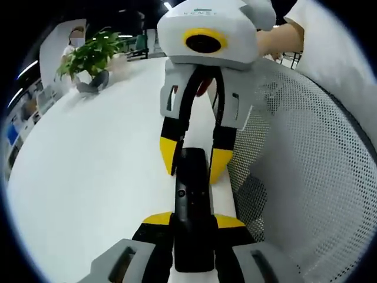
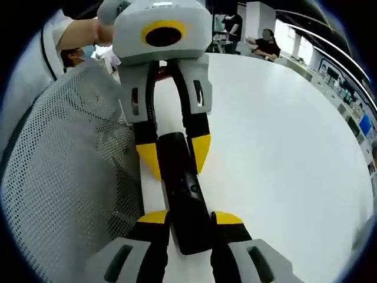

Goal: Press the specified remote control buttons in sequence, fully releasing each button before pressing the next.

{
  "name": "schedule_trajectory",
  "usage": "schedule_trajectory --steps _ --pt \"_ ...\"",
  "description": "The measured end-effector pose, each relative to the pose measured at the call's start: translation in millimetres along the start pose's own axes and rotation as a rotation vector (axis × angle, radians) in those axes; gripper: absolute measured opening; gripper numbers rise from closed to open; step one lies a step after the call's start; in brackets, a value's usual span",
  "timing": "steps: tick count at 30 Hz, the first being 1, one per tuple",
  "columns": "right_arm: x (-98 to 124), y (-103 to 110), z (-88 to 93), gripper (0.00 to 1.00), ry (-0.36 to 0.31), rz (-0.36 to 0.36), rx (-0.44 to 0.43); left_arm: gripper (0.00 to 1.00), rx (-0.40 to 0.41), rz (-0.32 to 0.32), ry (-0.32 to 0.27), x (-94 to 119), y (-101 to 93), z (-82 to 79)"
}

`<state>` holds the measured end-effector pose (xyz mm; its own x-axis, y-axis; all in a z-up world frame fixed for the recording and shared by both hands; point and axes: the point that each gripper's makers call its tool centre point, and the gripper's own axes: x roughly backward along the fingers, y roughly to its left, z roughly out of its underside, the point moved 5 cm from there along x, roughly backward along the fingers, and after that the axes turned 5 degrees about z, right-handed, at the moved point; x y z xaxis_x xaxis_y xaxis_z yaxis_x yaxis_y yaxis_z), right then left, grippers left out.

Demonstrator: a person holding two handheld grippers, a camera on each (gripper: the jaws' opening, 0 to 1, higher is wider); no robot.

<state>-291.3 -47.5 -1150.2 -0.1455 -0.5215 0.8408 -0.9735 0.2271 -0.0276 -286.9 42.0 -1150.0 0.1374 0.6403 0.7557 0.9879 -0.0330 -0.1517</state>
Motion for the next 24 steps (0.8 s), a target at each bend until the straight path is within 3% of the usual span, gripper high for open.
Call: schedule_trajectory --steps 2,4,7,9,13,17,19,24 --pt "0 1 0.6 0.24 0.000 0.002 0.025 0.26 0.066 -0.012 -0.026 0 0.1 -0.9" --pt "-1 1 1.3 0.24 0.002 0.009 0.056 0.33 0.145 -0.009 -0.063 0 -0.3 -2.9" --pt "-1 1 0.9 0.23 0.001 0.013 0.062 0.42 0.115 -0.043 -0.108 7 -2.4 -9.2" --pt "0 0 1.6 0.23 -0.002 0.013 0.059 0.48 0.137 -0.086 -0.190 15 -1.7 -19.4" --pt "0 0 1.0 0.23 -0.005 0.010 0.062 0.75 0.168 -0.159 -0.325 32 -0.4 -31.9" --pt "0 0 0.8 0.23 -0.006 0.011 0.062 0.92 0.187 -0.255 -0.407 52 1.8 -37.8" --pt "0 0 0.9 0.23 -0.007 0.002 0.036 0.99 0.206 -0.314 -0.488 67 2.6 -44.3" --pt "4 -2 0.7 0.23 -0.023 -0.012 0.005 1.00 0.207 -0.425 -0.599 100 2.8 -51.6"
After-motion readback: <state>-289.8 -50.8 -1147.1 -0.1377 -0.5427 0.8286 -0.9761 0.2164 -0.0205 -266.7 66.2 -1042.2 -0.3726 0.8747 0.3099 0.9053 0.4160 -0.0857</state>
